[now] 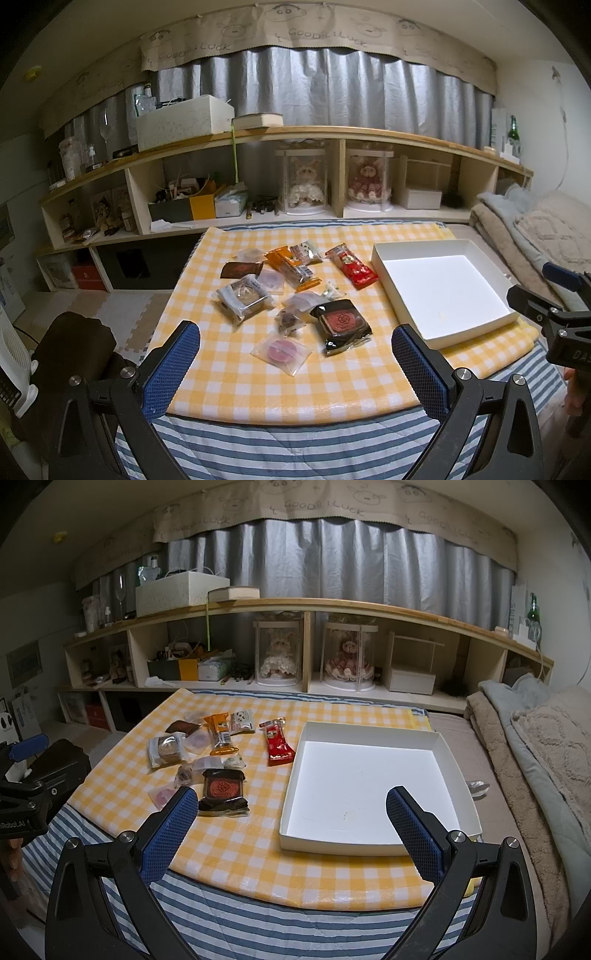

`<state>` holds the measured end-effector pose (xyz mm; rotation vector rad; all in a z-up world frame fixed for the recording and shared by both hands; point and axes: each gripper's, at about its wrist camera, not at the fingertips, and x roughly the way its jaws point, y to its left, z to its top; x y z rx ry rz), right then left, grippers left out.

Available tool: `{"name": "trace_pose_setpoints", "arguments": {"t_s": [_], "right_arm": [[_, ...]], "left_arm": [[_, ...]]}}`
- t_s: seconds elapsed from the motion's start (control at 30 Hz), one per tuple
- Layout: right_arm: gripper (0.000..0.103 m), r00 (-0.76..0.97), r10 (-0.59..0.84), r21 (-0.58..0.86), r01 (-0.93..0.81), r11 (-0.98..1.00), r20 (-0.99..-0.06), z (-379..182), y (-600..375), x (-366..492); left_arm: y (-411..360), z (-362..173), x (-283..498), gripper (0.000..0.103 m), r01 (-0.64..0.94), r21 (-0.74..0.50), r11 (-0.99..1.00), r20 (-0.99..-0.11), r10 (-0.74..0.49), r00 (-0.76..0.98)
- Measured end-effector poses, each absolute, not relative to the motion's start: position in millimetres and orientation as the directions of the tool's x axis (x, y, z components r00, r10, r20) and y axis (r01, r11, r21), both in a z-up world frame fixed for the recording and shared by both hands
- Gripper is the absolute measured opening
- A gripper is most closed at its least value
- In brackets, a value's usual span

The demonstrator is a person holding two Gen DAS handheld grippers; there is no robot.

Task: Organize snacks

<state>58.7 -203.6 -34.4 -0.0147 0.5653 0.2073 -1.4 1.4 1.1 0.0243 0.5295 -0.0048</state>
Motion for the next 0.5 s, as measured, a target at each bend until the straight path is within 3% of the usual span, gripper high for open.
{"name": "trace_pose_setpoints", "arguments": {"t_s": [0.5], "right_arm": [[0.103,0.824,0.192,0.044,-0.199,0.979,-0.533,-35.7,-202.8,58.4]], "left_arm": [[0.5,0.7,-1.2,0.103,0.010,0.024,1.000,-0.504,0.003,0.864]]}}
